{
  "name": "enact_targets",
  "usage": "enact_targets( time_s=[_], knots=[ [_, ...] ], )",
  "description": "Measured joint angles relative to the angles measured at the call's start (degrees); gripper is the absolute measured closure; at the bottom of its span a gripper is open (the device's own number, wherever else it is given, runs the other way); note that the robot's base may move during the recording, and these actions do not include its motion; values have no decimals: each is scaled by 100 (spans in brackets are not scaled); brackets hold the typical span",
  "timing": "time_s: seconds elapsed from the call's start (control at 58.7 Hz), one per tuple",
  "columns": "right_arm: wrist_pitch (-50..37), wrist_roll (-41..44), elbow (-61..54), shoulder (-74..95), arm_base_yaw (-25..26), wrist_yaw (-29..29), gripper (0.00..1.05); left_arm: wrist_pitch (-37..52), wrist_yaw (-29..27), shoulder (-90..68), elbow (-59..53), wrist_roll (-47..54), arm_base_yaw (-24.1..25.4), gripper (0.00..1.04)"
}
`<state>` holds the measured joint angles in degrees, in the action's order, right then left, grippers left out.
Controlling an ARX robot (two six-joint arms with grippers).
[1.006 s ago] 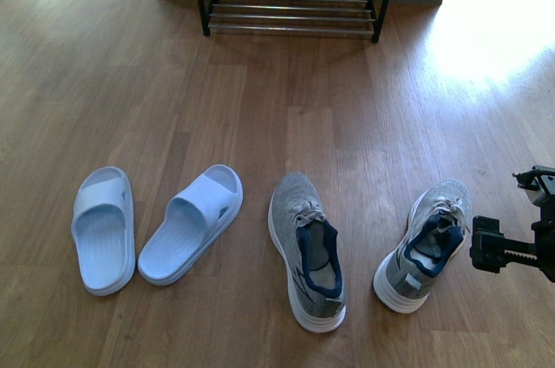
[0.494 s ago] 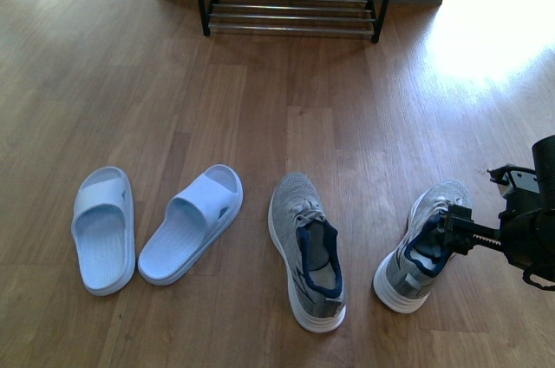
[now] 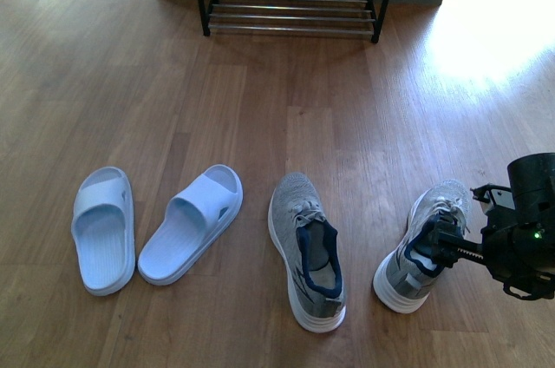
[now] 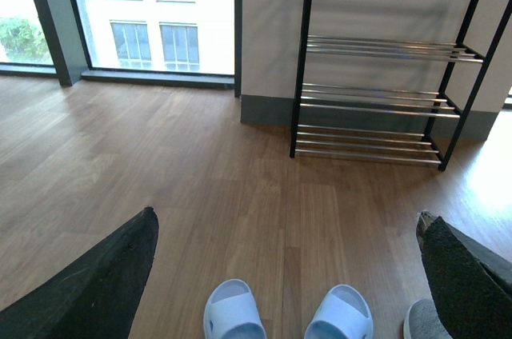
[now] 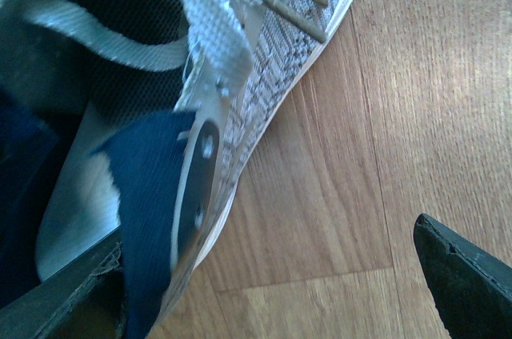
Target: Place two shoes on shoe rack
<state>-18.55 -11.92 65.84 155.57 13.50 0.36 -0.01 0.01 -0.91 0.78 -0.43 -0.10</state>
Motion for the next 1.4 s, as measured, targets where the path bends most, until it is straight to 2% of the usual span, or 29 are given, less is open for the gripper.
enact_targets(
  time_s=[0.29, 0.341, 0.58, 0.75, 0.989, 1.125, 1.261, 1.398],
  knots=[
    [1143, 345, 2011, 1215, 184, -385, 10, 0, 0, 0, 0, 0, 0, 9],
    [1416, 538, 2413, 1403, 212, -584, 22, 0, 0, 0, 0, 0, 0, 9],
    [1770, 734, 3117, 1690, 214, -776, 51, 0, 0, 0, 0, 0, 0, 9],
    [1705, 496, 3150, 1690, 293, -776, 64, 0, 0, 0, 0, 0, 0, 9],
    [1266, 608, 3053, 1604, 452, -872, 75, -2, 0, 0, 0, 0, 0, 9],
    [772, 769, 2706, 1438, 601, -870, 82, 0, 0, 0, 0, 0, 0, 9],
    [332, 994, 2221, 1172, 741, -570, 94, 0, 0, 0, 0, 0, 0, 9],
    [-140, 1209, 1451, 754, 979, -494, 98, 0, 0, 0, 0, 0, 0, 9]
  ],
)
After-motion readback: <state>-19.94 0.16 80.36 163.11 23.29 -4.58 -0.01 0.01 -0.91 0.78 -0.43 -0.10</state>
